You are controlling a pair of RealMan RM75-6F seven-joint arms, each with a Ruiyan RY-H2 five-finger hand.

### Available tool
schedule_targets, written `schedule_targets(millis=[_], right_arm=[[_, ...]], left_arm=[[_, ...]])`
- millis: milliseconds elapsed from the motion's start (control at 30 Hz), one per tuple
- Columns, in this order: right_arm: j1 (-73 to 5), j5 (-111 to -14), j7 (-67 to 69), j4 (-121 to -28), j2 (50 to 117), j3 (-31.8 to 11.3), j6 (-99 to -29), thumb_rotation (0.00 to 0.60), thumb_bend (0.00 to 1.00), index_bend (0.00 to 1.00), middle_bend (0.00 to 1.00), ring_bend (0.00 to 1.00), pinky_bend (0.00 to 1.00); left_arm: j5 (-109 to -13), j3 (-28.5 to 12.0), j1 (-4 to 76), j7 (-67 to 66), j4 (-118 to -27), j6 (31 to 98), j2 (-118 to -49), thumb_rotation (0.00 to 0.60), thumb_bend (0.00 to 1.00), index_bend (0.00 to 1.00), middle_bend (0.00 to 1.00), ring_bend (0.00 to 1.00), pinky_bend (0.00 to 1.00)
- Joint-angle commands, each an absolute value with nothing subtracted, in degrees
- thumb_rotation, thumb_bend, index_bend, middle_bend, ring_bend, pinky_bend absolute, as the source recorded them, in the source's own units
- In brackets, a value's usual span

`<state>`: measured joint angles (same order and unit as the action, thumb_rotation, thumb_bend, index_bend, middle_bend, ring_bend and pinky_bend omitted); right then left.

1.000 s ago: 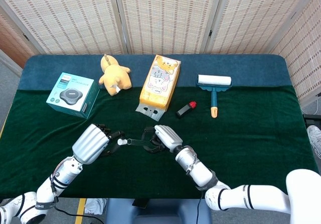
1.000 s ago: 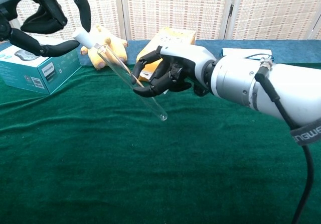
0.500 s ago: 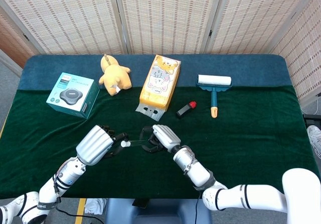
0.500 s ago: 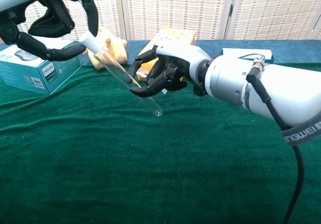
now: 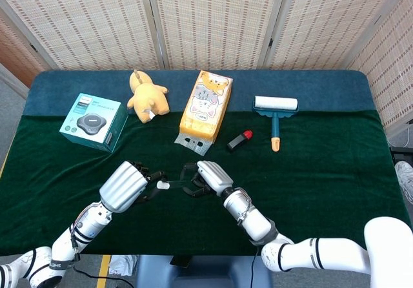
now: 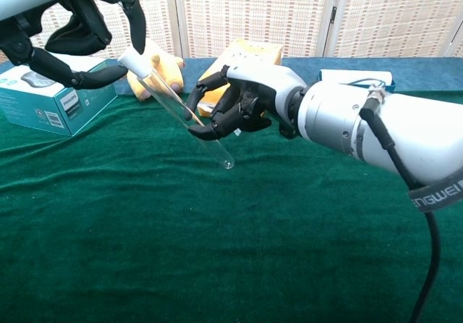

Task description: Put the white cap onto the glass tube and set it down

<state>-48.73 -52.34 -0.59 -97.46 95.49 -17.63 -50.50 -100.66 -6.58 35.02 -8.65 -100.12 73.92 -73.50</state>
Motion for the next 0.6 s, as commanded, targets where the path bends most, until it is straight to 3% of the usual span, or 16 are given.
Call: schedule_targets(millis=[33,600], right_arm=[[-48.6,-52.4,-0.2,-97.4,95.5,-17.6,-50.5,0.6,0.71,0.95,1.0,1.0,1.0],[-48.5,-52.6,0.6,-97.1,95.5,-17.5,-50.2,0.6,0.7,0.95,1.0,1.0,1.0]], left_arm=[[-100.7,-6.5,35.0,-8.6,-100.1,74.0,-73.5,0.6,0.47,0.58,1.0,0.87,0.84],[-100.4,-6.5,35.3,-8.9,-99.7,74.1,-73.6,0.6,0.47,0.58,1.0,0.87,0.84]])
